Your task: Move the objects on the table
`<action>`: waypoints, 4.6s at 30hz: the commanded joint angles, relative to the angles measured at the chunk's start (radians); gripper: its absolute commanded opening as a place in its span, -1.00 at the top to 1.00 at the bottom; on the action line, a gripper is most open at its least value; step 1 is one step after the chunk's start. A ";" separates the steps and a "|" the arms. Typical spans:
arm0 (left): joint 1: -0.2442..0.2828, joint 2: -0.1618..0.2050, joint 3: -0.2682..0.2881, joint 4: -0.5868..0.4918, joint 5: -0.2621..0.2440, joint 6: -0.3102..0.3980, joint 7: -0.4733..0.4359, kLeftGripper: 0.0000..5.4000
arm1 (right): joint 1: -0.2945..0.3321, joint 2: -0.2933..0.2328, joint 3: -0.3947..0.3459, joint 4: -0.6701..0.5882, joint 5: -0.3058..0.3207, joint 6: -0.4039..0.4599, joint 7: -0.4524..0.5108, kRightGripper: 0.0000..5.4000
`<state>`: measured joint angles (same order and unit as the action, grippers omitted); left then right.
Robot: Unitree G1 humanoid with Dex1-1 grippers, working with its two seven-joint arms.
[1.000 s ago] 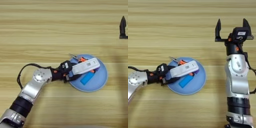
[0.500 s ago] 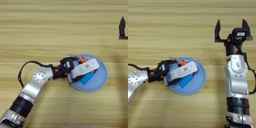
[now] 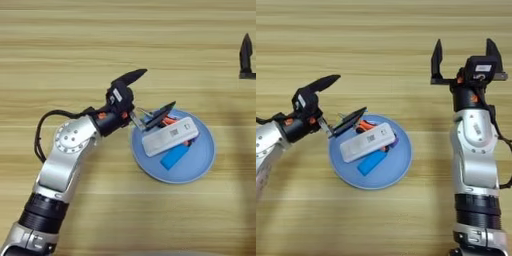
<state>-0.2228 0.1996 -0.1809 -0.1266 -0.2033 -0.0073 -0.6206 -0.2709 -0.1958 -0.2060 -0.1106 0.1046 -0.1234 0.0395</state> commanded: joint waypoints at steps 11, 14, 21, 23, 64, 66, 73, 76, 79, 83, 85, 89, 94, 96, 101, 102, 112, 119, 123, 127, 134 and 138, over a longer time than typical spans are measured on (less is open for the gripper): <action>-0.120 -0.110 0.253 0.244 0.145 -0.173 0.511 -0.99 | -0.008 -0.077 -0.014 0.006 0.000 -0.039 0.067 -1.00; -0.123 -0.101 0.264 0.293 0.179 -0.229 0.554 -0.99 | 0.001 -0.097 0.001 -0.008 0.014 -0.049 0.119 -1.00; -0.127 -0.095 0.297 0.364 0.171 -0.270 0.593 -0.99 | 0.014 -0.171 0.053 -0.019 0.067 -0.049 0.311 -1.00; -0.122 -0.085 0.304 0.374 0.177 -0.284 0.598 -0.99 | 0.014 -0.201 0.075 -0.017 0.093 -0.039 0.389 -1.00; -0.031 -0.069 0.296 0.338 0.152 -0.286 0.526 -0.99 | -0.373 -0.481 0.545 0.223 0.026 0.185 1.365 -1.00; -0.030 -0.073 0.292 0.337 0.153 -0.285 0.529 -0.99 | -0.387 -0.463 0.550 0.253 0.005 0.149 1.355 -1.00; -0.030 -0.080 0.282 0.338 0.155 -0.283 0.533 -0.99 | -0.383 -0.460 0.587 0.328 -0.057 0.091 1.379 -1.00; -0.032 -0.080 0.280 0.338 0.154 -0.281 0.533 -0.99 | -0.379 -0.456 0.601 0.361 -0.082 0.066 1.377 -1.00; -0.036 -0.079 0.279 0.342 0.152 -0.281 0.531 -0.99 | -0.380 -0.448 0.614 0.393 -0.092 0.069 1.386 -1.00; -0.040 -0.078 0.279 0.344 0.148 -0.276 0.526 -0.99 | -0.394 -0.436 0.629 0.445 -0.119 0.044 1.384 -1.00; -0.041 -0.077 0.278 0.343 0.149 -0.276 0.525 -0.99 | -0.396 -0.425 0.630 0.461 -0.124 0.040 1.383 -1.00; -0.041 -0.077 0.279 0.343 0.149 -0.276 0.525 -0.99 | -0.396 -0.410 0.634 0.488 -0.137 0.024 1.381 -1.00; -0.039 -0.079 0.277 0.339 0.151 -0.276 0.526 -0.99 | -0.397 -0.397 0.631 0.513 -0.146 0.011 1.376 -1.00; -0.038 -0.079 0.276 0.337 0.151 -0.275 0.526 -0.99 | -0.399 -0.391 0.628 0.526 -0.151 0.003 1.370 -1.00; -0.036 -0.080 0.275 0.336 0.149 -0.275 0.526 -1.00 | -0.402 -0.379 0.628 0.556 -0.166 -0.020 1.349 -0.94; -0.035 -0.079 0.275 0.335 0.149 -0.275 0.526 -1.00 | -0.402 -0.378 0.628 0.559 -0.168 -0.023 1.347 -0.90; -0.036 -0.079 0.273 0.339 0.148 -0.277 0.524 -1.00 | -0.404 -0.365 0.623 0.572 -0.167 -0.036 1.334 -0.48; -0.036 -0.081 0.272 0.340 0.144 -0.280 0.519 -1.00 | -0.402 -0.364 0.619 0.560 -0.162 -0.030 1.333 -0.17; -0.036 -0.085 0.271 0.340 0.140 -0.278 0.513 -1.00 | -0.405 -0.362 0.615 0.553 -0.158 -0.027 1.334 -0.08; -0.036 -0.088 0.269 0.341 0.138 -0.278 0.511 -1.00 | -0.405 -0.363 0.611 0.548 -0.155 -0.025 1.337 -0.08; -0.037 -0.089 0.267 0.345 0.136 -0.280 0.508 -1.00 | -0.401 -0.368 0.601 0.527 -0.146 -0.014 1.343 -0.08; -0.038 -0.090 0.264 0.348 0.133 -0.283 0.503 -1.00 | -0.395 -0.371 0.589 0.498 -0.130 0.005 1.356 -0.08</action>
<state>-0.2566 0.1100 0.0917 0.2204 -0.0668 -0.2931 -0.1085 -0.6501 -0.5553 0.3991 0.4166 -0.0446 -0.1353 1.3843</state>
